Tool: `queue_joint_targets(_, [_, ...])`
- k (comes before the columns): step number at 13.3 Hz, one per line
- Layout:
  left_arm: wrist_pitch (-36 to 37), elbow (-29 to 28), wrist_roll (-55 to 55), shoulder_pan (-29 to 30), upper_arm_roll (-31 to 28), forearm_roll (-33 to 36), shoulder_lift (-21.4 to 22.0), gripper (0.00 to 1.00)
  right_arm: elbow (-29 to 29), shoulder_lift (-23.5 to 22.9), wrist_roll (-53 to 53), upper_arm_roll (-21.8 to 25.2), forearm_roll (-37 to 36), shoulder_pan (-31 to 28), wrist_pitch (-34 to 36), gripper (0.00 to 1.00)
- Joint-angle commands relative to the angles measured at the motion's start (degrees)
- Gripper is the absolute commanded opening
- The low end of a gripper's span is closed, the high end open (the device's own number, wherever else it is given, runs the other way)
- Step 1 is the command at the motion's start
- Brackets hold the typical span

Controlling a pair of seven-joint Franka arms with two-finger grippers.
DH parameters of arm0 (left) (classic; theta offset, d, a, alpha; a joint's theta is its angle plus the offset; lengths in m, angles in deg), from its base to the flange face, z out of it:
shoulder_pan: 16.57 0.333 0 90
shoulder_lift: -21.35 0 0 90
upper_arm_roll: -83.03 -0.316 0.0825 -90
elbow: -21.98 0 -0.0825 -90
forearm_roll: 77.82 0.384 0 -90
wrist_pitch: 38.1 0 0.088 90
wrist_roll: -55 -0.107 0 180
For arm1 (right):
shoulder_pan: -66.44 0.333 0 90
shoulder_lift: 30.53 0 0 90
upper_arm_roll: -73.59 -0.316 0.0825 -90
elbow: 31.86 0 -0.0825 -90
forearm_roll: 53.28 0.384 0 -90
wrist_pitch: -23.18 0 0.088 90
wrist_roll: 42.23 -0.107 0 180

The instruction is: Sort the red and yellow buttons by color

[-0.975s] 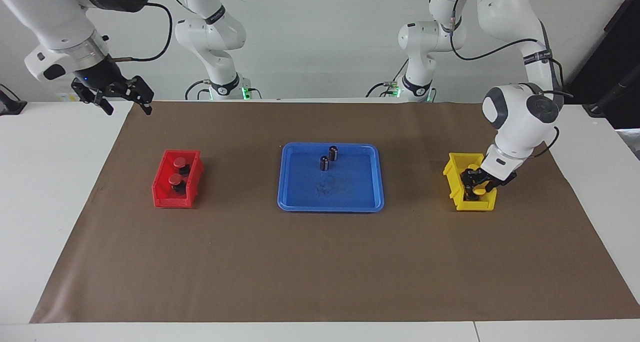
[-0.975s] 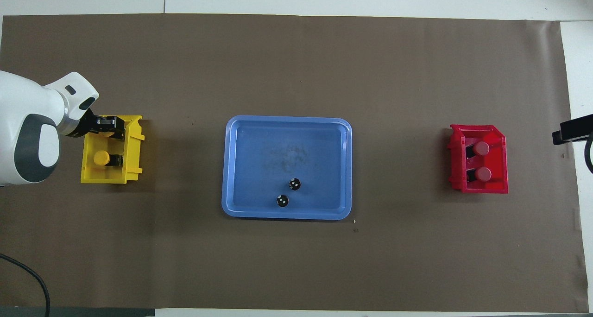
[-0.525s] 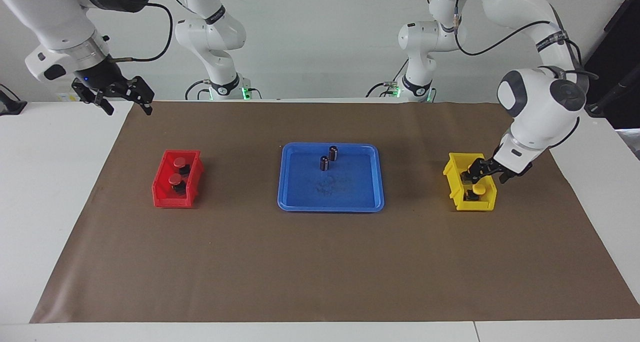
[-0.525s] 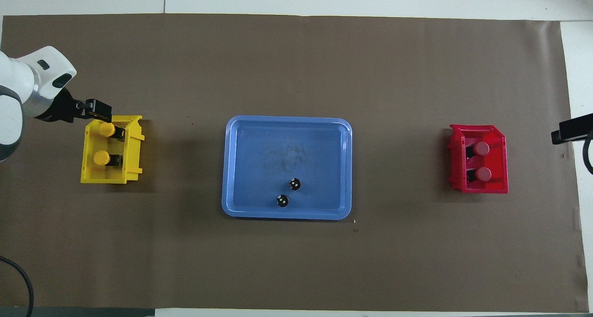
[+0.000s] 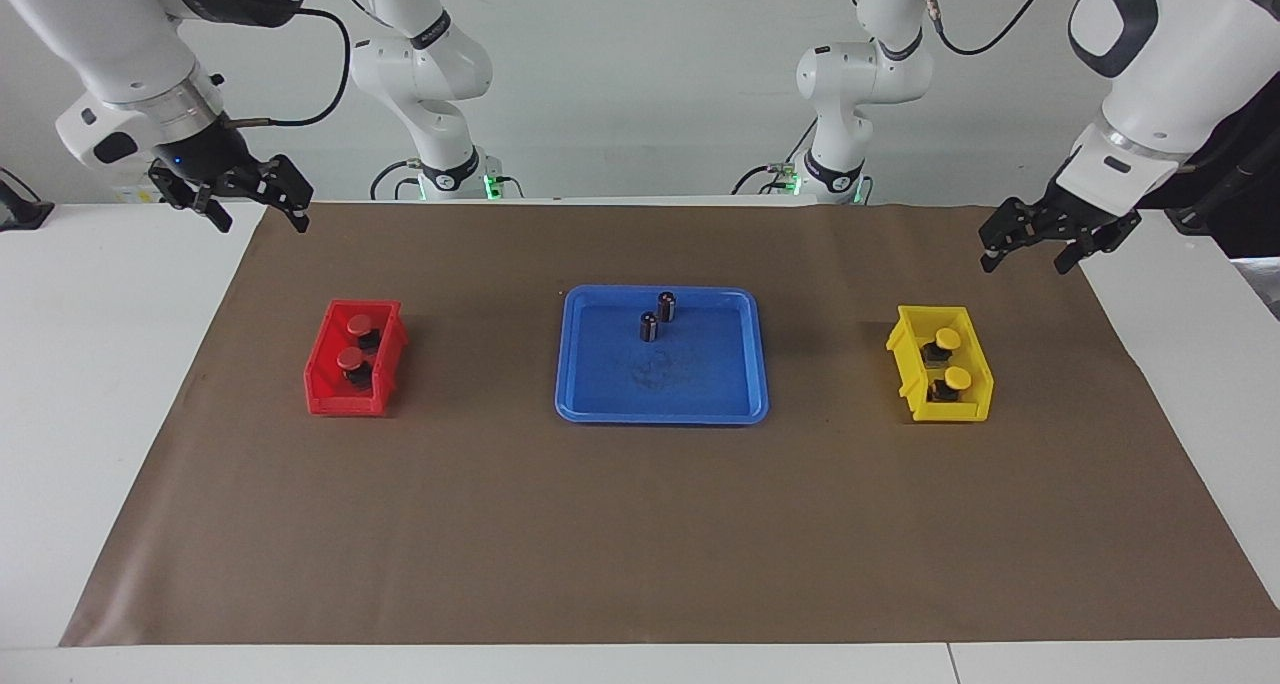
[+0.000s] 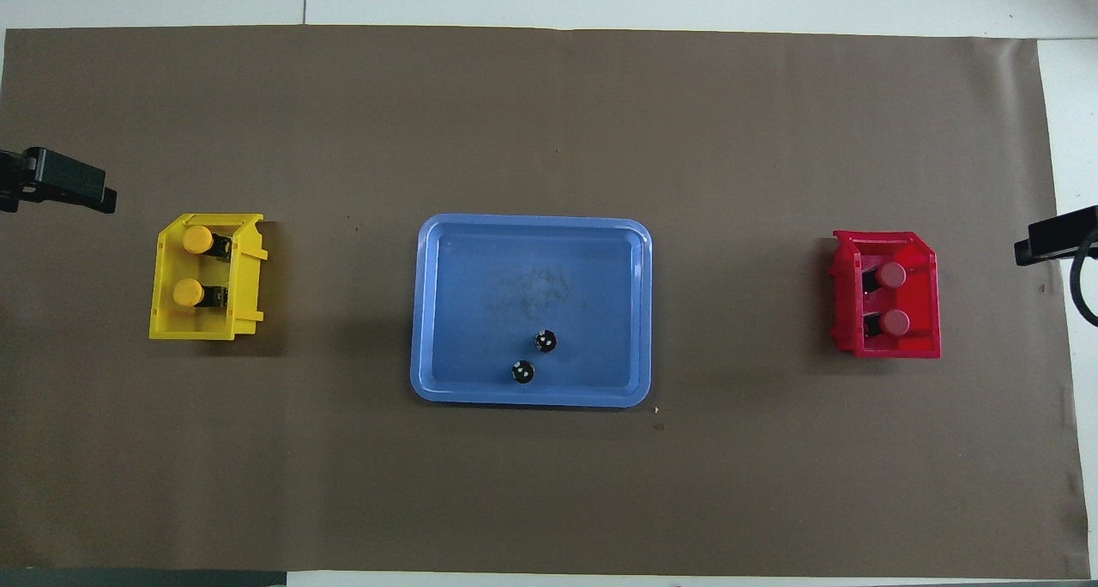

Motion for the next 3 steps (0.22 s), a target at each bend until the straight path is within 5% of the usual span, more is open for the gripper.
queue_joint_targets(1, [3.76,3.08,-0.06,-0.09,-0.48,-1.18,-1.23,1.00,1.07,-0.52,-1.12,0.08,-0.34,0.18,0.61,1.00])
queue_joint_targets(3, [4.38,3.17,-0.06,-0.09,-0.57,-1.18,-1.14,1.00,1.07,-0.52,-1.12,0.08,-0.43,0.18,0.88,1.00])
